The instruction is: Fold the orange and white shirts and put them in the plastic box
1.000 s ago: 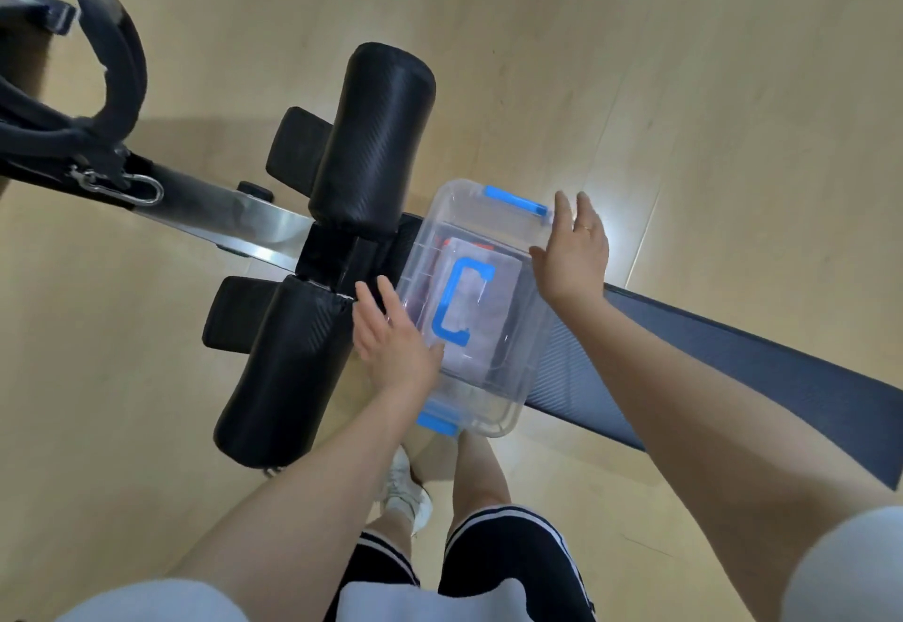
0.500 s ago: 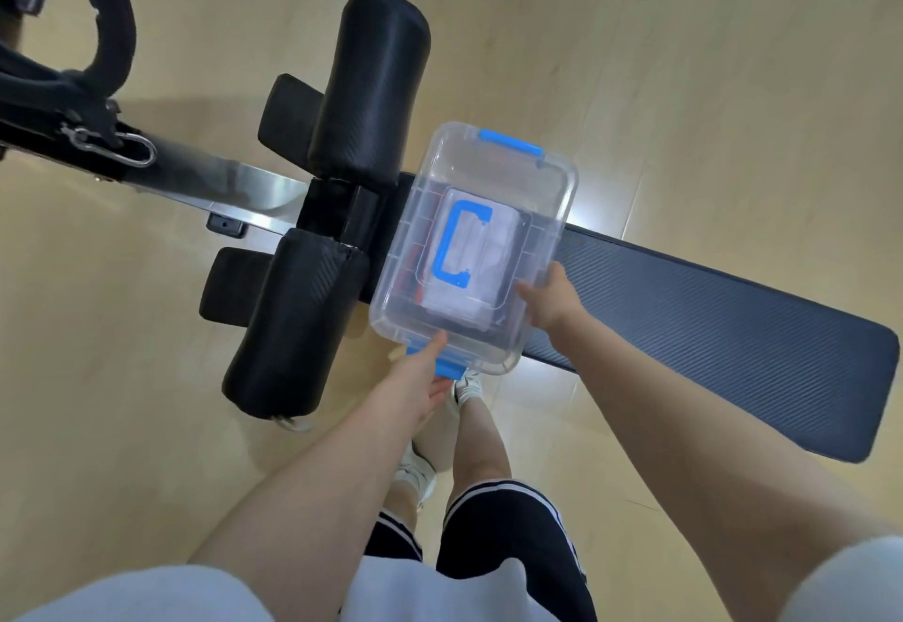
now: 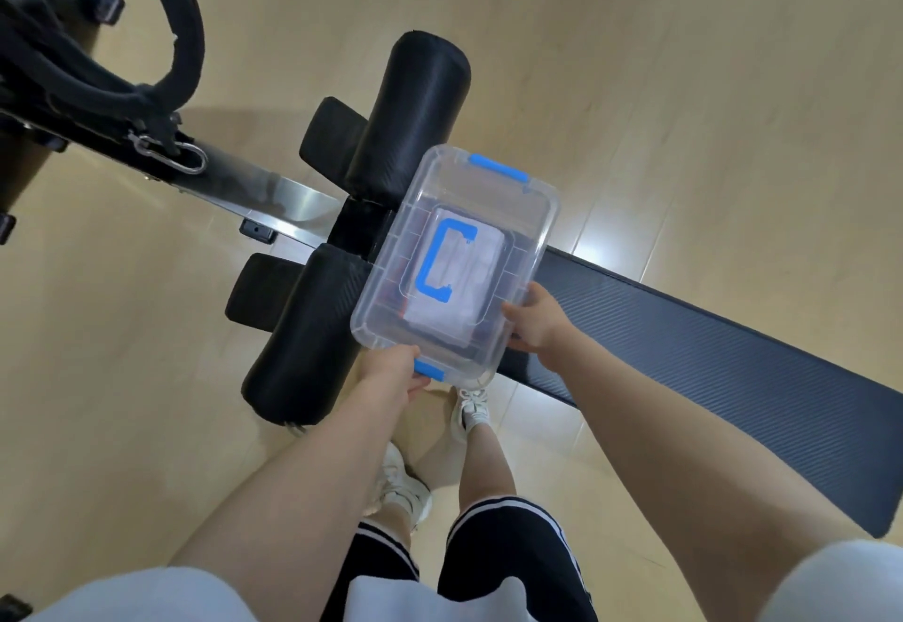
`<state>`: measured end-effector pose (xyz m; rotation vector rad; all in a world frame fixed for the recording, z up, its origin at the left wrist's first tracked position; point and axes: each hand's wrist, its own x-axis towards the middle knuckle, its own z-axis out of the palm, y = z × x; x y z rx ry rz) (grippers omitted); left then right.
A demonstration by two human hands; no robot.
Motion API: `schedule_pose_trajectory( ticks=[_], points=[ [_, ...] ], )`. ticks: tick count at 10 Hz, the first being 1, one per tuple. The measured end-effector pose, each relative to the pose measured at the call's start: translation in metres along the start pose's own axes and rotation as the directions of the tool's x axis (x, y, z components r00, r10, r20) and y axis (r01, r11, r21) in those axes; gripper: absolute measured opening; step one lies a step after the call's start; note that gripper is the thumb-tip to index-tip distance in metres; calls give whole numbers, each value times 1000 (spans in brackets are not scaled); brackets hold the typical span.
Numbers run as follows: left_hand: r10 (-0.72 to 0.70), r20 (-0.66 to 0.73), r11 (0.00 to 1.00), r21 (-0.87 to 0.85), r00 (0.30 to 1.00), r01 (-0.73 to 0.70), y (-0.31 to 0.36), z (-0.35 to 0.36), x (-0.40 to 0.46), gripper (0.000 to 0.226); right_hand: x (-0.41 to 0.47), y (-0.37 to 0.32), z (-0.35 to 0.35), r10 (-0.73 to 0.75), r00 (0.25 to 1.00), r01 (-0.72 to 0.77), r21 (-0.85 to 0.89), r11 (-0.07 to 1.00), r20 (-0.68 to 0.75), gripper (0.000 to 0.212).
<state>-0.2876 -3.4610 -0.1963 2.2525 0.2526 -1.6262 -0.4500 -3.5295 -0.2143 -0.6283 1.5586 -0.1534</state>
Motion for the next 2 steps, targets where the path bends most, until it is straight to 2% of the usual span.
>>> schedule_pose_trajectory(
  ticks=[1, 2],
  points=[
    [37, 61, 996, 83, 997, -42, 5, -9, -2, 28, 3, 1, 6, -65, 998, 60, -163, 985, -27, 41],
    [119, 16, 967, 225, 993, -120, 5, -19, -18, 12, -16, -2, 6, -118, 988, 89, -259, 962, -102, 47]
  ],
)
